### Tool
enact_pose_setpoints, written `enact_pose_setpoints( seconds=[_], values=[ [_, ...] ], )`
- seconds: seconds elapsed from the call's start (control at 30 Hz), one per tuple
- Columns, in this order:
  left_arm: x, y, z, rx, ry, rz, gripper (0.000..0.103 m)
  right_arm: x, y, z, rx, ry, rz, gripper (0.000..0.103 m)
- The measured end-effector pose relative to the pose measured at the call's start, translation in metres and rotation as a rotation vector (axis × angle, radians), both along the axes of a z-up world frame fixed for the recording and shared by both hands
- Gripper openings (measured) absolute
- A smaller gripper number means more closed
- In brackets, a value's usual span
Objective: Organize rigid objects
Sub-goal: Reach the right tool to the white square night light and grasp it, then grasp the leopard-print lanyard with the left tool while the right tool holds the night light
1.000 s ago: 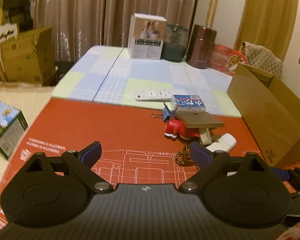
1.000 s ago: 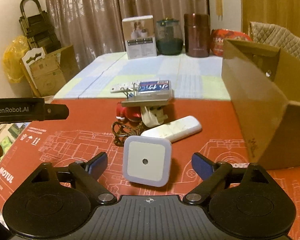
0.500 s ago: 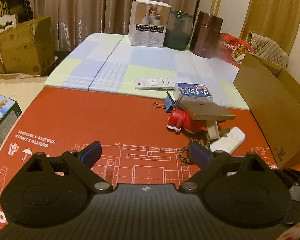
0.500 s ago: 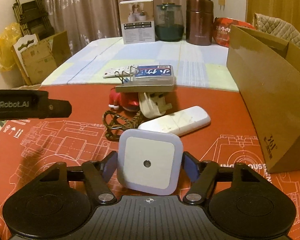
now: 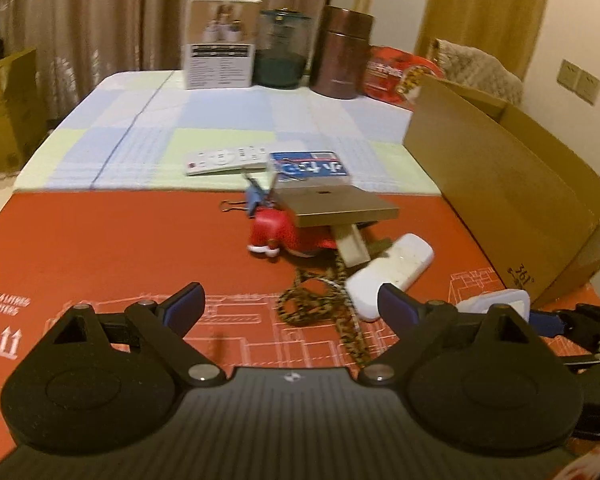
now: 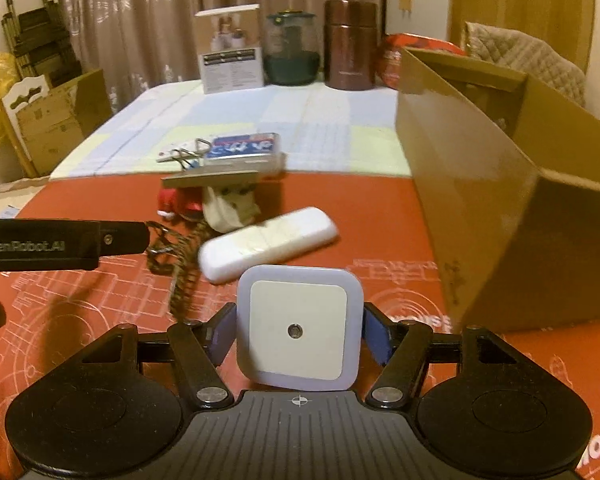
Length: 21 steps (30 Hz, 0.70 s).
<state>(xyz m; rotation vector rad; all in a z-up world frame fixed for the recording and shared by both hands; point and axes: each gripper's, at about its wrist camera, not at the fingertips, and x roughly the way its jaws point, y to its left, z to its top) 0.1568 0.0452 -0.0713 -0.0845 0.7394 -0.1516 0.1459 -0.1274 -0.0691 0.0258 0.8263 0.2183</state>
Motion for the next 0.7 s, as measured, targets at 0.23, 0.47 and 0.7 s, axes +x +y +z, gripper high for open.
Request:
enact_pose_setpoints(
  seconds=[0.23,0.47,0.7],
  values=[
    [0.013,-0.02,-0.019,0.056,0.017,-0.04,0.068,-0.002,-0.014,-0.001,0.006,0.011,-0.029,0.062],
    [0.021,-0.034,-0.03,0.129,-0.009,-0.051,0.051,-0.001,-0.015,-0.001,0.018,0.017,-0.028,0.062],
    [0.025,-0.04,-0.037,0.173,-0.001,-0.038,0.036,0.0,-0.015,-0.001,0.021,0.015,-0.036,0.062]
  ],
)
